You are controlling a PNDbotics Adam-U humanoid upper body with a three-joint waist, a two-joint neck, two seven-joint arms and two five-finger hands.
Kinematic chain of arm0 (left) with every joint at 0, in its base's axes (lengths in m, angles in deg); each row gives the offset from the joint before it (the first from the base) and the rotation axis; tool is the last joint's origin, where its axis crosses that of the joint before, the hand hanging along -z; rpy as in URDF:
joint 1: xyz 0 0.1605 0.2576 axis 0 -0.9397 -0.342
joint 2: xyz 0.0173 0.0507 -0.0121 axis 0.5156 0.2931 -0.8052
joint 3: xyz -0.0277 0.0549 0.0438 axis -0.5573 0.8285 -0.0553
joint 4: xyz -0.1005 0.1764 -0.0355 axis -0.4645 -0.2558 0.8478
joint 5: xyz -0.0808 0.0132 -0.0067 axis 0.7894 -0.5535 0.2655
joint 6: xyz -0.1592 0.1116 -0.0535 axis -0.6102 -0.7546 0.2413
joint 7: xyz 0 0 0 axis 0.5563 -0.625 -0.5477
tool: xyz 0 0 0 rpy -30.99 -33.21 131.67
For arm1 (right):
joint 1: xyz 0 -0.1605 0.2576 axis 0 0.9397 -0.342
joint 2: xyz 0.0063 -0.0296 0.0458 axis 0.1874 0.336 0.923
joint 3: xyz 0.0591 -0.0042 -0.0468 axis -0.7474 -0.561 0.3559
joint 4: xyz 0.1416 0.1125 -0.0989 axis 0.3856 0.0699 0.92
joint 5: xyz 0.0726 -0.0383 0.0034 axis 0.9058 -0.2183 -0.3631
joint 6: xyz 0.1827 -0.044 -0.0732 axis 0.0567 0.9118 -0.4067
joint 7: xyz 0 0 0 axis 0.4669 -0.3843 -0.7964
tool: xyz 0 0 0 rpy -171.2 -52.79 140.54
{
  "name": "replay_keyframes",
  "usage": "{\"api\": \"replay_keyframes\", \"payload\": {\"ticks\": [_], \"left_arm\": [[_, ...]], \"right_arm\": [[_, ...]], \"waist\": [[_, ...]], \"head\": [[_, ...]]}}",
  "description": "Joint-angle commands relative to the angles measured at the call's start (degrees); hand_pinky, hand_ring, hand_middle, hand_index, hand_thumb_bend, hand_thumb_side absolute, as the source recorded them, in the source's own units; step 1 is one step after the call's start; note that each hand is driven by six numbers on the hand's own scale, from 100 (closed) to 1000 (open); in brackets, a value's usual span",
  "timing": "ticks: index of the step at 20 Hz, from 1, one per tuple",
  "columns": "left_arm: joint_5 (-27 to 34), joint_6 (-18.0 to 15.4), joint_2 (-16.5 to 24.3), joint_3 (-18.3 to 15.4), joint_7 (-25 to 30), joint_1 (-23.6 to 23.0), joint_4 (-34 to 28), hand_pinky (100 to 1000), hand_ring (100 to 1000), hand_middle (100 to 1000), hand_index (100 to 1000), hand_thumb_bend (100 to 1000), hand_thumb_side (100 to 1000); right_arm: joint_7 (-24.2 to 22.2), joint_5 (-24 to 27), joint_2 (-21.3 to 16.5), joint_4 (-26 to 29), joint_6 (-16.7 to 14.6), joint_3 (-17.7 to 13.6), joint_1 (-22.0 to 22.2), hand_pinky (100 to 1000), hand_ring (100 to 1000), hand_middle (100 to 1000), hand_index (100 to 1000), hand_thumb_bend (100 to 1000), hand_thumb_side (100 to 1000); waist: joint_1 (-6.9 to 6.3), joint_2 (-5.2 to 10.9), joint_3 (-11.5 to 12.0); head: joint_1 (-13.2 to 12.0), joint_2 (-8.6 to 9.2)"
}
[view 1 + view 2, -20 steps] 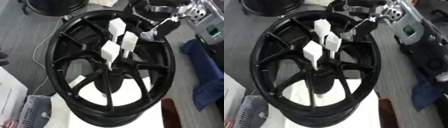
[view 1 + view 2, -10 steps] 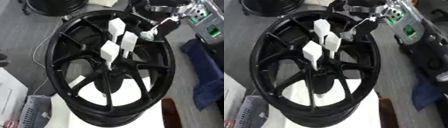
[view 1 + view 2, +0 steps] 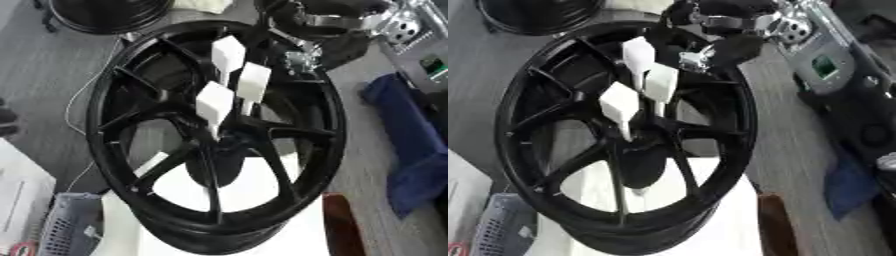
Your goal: Pull the pin out of the wheel hub.
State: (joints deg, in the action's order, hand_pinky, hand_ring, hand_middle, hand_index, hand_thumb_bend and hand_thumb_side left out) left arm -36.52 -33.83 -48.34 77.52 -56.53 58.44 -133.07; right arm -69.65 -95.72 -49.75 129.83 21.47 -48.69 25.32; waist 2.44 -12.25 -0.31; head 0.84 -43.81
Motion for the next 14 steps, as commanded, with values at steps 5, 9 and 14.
{"api": "replay_keyframes", "payload": {"ticks": [5,9,14], "left_arm": [[-0.5,0.0,0.7,-0.5,0.4,0.1,-0.4,710,699,571,709,100,831],[-0.4,-0.1,0.7,-0.4,0.6,0.0,-0.3,710,699,572,709,100,833],[-0.4,-0.1,0.7,-0.4,0.8,-0.1,-0.1,711,698,572,709,100,833]], "right_arm": [[-10.8,-3.2,-0.6,2.2,-14.5,-1.2,-1.1,833,770,723,853,100,993],[-9.3,-6.7,-0.7,3.2,-16.5,-2.2,-1.6,806,771,721,844,100,958],[-6.4,-11.2,-0.4,2.4,-18.2,-1.6,-1.8,797,767,716,840,100,996]], "waist": [[0.05,0.73,-0.1],[0.20,0.86,-0.1],[0.30,1.01,0.0]], "head": [[-0.4,-0.31],[-0.3,-0.31],[-0.5,-0.31]]}}
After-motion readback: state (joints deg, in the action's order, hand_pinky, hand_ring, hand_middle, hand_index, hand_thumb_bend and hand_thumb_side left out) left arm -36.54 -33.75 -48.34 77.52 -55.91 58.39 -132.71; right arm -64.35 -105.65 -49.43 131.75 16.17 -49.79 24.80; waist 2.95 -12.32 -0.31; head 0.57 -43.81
